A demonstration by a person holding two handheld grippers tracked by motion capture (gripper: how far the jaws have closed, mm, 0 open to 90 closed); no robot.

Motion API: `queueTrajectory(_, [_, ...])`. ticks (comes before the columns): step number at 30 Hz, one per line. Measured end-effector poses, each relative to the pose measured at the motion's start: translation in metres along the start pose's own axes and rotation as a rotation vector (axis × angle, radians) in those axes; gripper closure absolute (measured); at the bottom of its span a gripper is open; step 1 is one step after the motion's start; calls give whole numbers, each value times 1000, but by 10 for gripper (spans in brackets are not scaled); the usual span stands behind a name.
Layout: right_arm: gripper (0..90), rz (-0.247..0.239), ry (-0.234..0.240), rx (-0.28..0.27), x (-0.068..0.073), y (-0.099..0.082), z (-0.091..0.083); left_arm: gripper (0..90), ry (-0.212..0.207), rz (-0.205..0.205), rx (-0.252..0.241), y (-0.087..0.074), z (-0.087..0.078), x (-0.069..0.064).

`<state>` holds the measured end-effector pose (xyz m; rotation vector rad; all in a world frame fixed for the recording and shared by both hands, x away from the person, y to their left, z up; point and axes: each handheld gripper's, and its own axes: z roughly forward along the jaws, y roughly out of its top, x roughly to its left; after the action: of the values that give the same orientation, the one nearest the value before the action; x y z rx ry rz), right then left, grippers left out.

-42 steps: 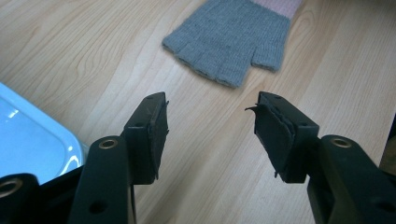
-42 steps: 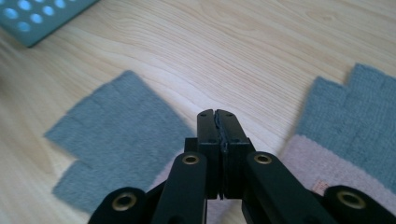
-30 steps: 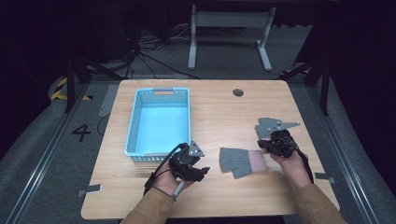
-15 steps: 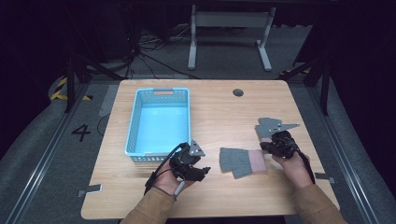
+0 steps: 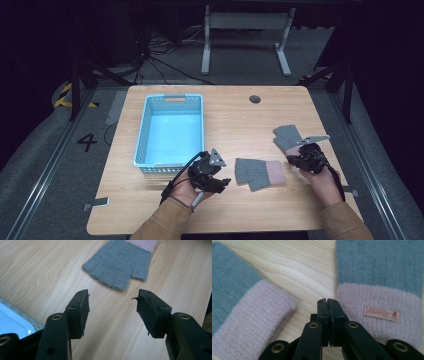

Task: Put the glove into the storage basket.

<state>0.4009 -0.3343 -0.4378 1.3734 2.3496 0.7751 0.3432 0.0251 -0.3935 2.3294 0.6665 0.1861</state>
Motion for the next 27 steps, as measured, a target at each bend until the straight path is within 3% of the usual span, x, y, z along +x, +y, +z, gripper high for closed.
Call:
queueTrajectory(18, [891, 74, -36, 12, -27, -15, -6, 438, -11, 9, -6, 4, 3, -1])
queueTrajectory(27, [844, 73, -22, -18, -24, -11, -16, 438, -8, 7, -4, 4, 1, 0])
